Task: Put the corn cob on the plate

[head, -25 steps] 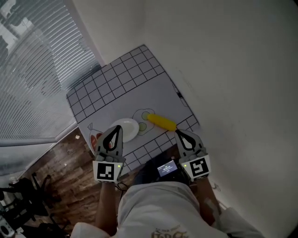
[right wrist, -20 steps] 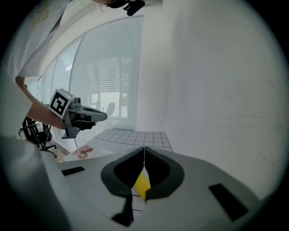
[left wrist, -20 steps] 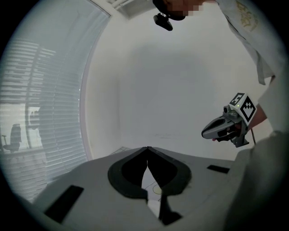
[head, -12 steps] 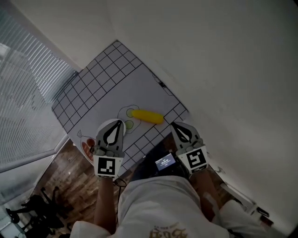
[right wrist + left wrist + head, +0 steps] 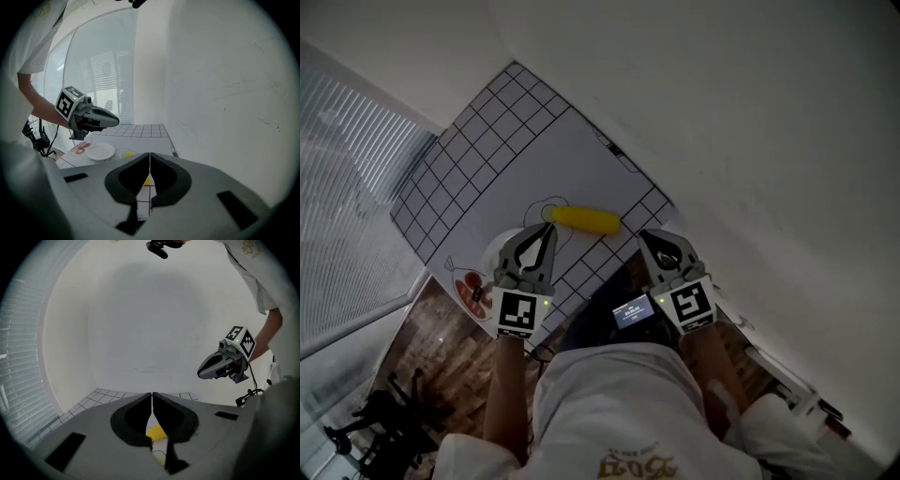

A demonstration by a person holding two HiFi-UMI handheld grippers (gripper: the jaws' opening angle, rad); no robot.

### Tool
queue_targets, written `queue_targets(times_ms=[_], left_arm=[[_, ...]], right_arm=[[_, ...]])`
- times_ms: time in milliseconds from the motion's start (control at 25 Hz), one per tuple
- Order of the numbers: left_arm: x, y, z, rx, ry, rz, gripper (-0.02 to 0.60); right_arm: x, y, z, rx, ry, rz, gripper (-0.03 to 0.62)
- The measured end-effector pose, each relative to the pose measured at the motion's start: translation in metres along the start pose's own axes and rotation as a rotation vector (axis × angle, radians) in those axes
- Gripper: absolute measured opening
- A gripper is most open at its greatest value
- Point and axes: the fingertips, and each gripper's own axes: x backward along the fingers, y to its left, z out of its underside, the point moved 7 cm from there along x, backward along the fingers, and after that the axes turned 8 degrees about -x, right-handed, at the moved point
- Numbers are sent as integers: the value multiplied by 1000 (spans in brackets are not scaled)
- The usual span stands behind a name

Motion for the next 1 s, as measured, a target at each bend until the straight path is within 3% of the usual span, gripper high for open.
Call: queue_targets(times_ms=[160, 520, 640, 760, 1000], left_arm=[[-12, -2, 7, 27, 5, 33, 11], [-32, -9, 36, -29, 59, 131, 11], [-38, -13, 46, -57, 84, 176, 14], [-48, -14, 53, -63, 106, 221, 100], [-65, -19, 69, -123, 155, 332, 162]], right_arm=[[-10, -3, 12, -11, 38, -19, 8], [-37, -6, 36, -12, 113, -64, 13], [-46, -5, 45, -13, 143, -87, 74], [-55, -5, 52, -2, 166, -106, 95], [-73, -4, 61, 12, 204, -147, 138]])
